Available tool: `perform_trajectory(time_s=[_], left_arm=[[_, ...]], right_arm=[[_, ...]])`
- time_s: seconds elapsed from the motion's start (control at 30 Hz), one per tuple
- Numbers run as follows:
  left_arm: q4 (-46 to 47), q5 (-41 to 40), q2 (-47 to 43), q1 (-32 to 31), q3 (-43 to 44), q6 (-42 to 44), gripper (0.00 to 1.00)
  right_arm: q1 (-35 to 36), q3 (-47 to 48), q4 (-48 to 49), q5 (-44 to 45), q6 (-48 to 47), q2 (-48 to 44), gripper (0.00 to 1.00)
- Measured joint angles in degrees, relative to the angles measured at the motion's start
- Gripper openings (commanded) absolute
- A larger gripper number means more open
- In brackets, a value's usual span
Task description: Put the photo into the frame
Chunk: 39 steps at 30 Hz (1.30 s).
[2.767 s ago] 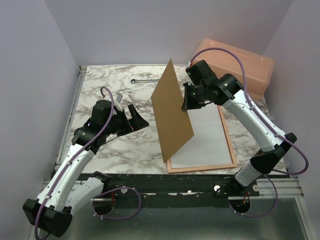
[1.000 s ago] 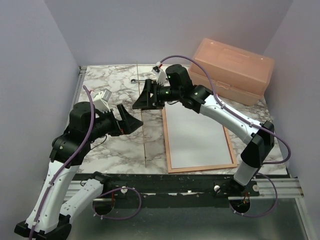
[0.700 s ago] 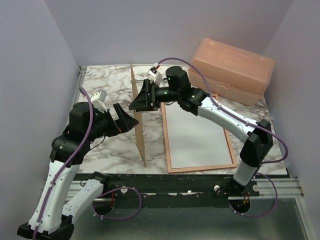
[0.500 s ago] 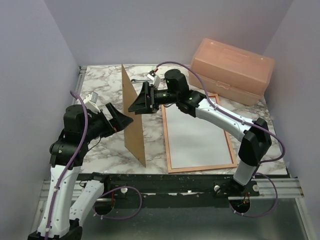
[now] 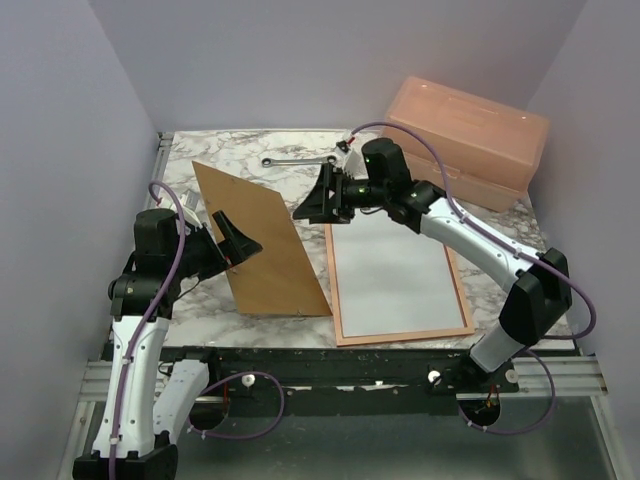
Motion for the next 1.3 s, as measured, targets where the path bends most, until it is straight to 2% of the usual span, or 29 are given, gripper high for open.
perform_trajectory(time_s=[0.23,0.4,0.5,0.6,0.67,0.77,1.0,1.13,1.3], left_arm=[[1.53,0.0,-0.04,0.42,-1.95,1.22,0.83],[3.72,-0.46,-0.33,0.7,-6.6,-0.13,0.62],[3.65,-1.4,-0.31,0.76,-6.67,-0.39,0.4],[3.23,-2.91,-0.7,0.76,-6.23,-0.39,0.15],[2.82,-3.65,-1.01,0.76,-5.84,-0.33,0.02],[2.1,-4.22,-1.22,0.79,-5.22,-1.14,0.0],[-1.22,-4.57,-1.44,0.72,-2.34,-0.39,0.0],[-5.9,-5.97,-1.66,0.72,3.58,1.79,0.0],[-10.51,-7.72,-2.95,0.72,13.31,3.43,0.0]], right_arm=[[0.13,-7.15,-4.22,2.67,-3.34,-2.73,0.71],[0.13,-8.59,-8.22,6.84,-5.53,-3.34,0.71],[0.13,-9.53,-10.54,11.47,-7.23,-4.92,0.72],[0.13,-11.3,-12.85,15.76,-8.83,-6.12,0.79],[0.13,-12.72,-14.23,18.01,-9.88,-6.08,0.83],[0.09,-15.65,-15.28,20.31,-10.91,-5.38,0.87],[0.13,-21.05,-15.02,21.27,-11.52,-0.33,0.85],[0.37,-22.8,-12.9,20.37,-11.26,2.73,0.78],[1.7,-23.04,-8.61,17.62,-9.88,6.47,0.63]])
